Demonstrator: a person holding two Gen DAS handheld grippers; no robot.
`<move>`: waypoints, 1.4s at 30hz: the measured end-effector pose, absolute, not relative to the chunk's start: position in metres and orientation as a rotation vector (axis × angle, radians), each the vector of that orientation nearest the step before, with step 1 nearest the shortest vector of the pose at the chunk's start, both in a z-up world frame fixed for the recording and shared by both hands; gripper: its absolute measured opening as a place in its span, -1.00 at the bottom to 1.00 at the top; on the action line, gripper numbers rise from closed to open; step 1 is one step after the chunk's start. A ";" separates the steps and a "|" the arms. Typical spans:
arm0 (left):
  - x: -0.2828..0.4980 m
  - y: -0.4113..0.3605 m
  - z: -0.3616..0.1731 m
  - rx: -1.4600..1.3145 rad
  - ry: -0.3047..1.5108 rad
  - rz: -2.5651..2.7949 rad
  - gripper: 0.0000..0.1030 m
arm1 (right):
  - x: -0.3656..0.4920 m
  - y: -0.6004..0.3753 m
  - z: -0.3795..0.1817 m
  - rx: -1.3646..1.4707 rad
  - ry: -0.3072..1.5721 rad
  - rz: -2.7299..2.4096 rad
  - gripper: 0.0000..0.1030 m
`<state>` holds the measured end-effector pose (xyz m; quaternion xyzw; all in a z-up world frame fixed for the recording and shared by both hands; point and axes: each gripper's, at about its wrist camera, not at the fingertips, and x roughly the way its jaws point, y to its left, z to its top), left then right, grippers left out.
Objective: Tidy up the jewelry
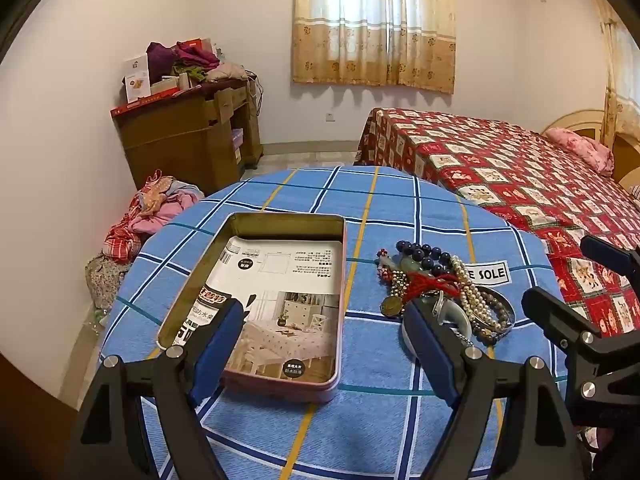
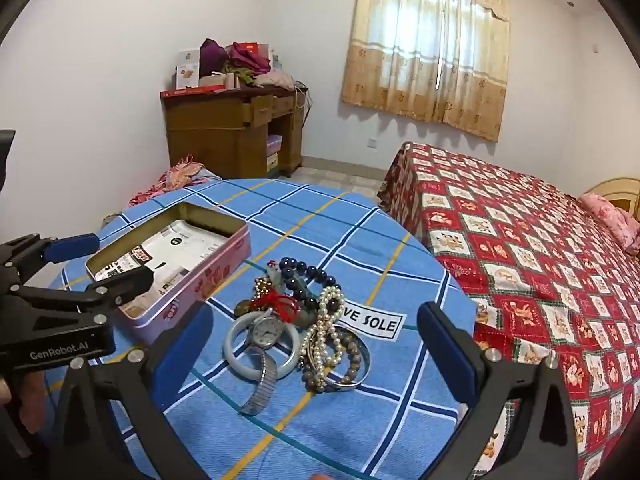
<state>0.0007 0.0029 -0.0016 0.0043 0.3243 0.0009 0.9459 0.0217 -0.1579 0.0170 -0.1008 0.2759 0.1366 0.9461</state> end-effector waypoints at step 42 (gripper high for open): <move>0.002 0.006 0.001 0.018 0.662 0.017 0.60 | 0.020 -0.159 0.017 -0.210 0.557 0.273 1.00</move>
